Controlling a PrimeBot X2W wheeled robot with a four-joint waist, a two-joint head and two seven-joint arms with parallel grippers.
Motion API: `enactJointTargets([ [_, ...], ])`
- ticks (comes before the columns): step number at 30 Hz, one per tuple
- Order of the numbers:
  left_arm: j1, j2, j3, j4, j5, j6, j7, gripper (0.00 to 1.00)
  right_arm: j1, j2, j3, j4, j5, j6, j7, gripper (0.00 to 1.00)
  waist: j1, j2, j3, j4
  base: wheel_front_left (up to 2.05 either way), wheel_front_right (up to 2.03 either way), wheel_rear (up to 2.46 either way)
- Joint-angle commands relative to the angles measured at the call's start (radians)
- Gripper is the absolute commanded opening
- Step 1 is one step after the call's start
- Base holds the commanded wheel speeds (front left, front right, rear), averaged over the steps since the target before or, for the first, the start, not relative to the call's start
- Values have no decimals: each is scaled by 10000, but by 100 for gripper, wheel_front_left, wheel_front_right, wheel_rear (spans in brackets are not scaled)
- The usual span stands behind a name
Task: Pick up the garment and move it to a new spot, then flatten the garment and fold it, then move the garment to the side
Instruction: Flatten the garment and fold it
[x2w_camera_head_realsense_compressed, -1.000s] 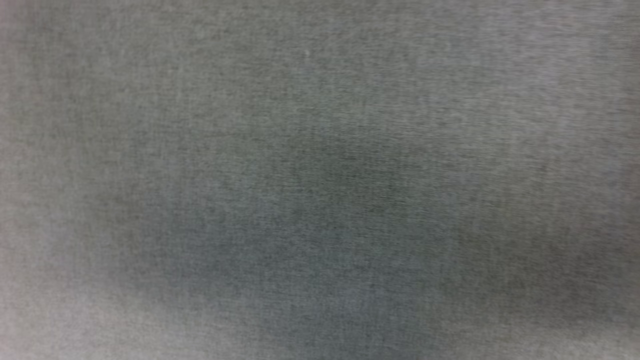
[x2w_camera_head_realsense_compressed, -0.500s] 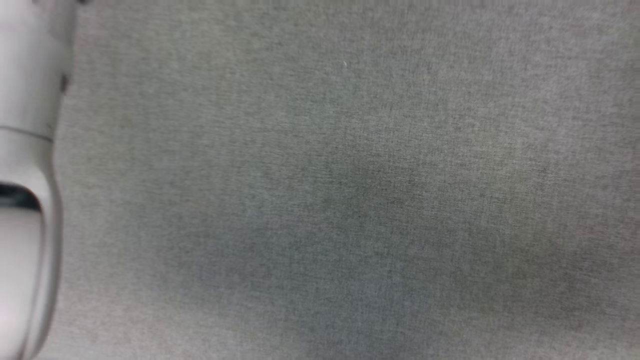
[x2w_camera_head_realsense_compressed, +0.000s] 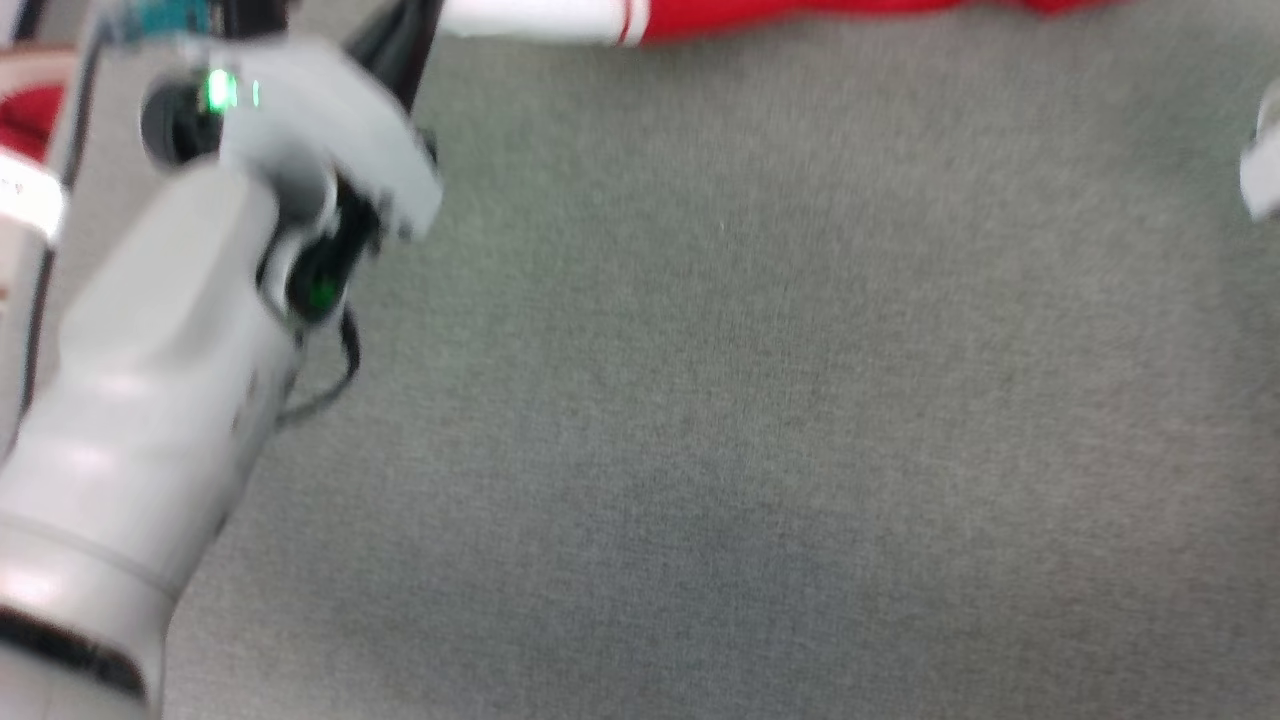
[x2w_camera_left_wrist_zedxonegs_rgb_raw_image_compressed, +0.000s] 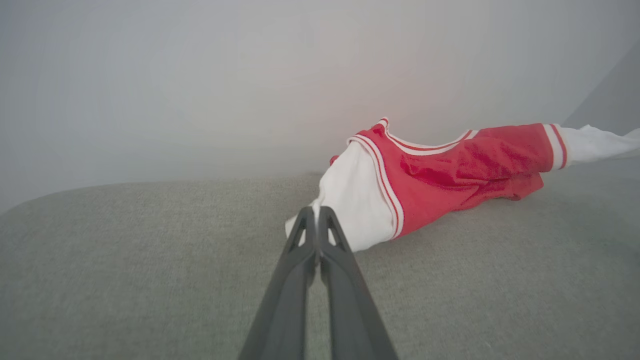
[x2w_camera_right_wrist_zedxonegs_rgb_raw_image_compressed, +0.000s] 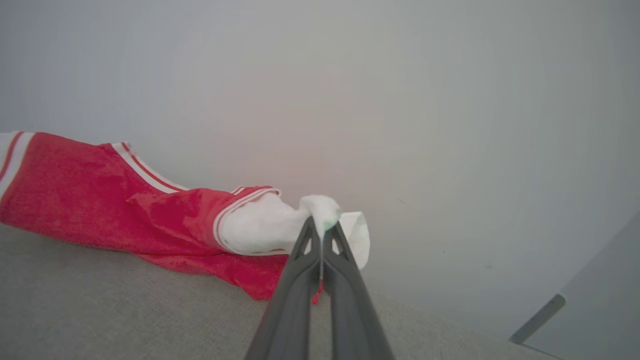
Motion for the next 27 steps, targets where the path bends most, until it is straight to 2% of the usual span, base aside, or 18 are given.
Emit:
enactJointTargets([
  [1, 730, 298, -165, -332, -206, 20, 2, 0, 838, -339, 162, -507, 563, -13, 154, 0, 0, 0, -1705, -99, 0, 0, 0],
  [5, 2272, 1015, -389, -1127, -377, 27, -151, 0, 2838, -1079, 183, -1784, 1306, -13, 260, 0, 0, 0, -2478, -254, 0, 0, 0],
  [8, 3509, 1518, -513, -1930, -485, 329, -256, 0, 4436, -1353, -80, -2522, 1653, -12, 393, 0, 0, 0, -2953, -350, 0, 0, 0],
  [14, 6175, 2595, -555, -4144, -955, 1455, -411, 0, 7376, -1657, -783, -3698, 1971, -12, 764, 0, 0, 0, -3500, -523, 0, 0, 0],
  [19, 8107, 3452, -454, -5852, -1352, 2601, -697, 0, 9407, -1815, -1295, -4392, 1947, -12, 966, 0, 0, 0, -3715, -541, 0, 0, 0],
  [23, 9370, 3816, -370, -6734, -1659, 3240, -939, 0, 10867, -1945, -1655, -5010, 1817, -14, 1190, 0, 0, 0, -3782, -516, 0, 0, 0],
  [27, 10361, 3949, -183, -7246, -2041, 3687, -1179, 0, 12204, -1898, -2045, -5608, 1737, -12, 1386, 0, 0, 0, -3774, -488, 0, 0, 0],
])
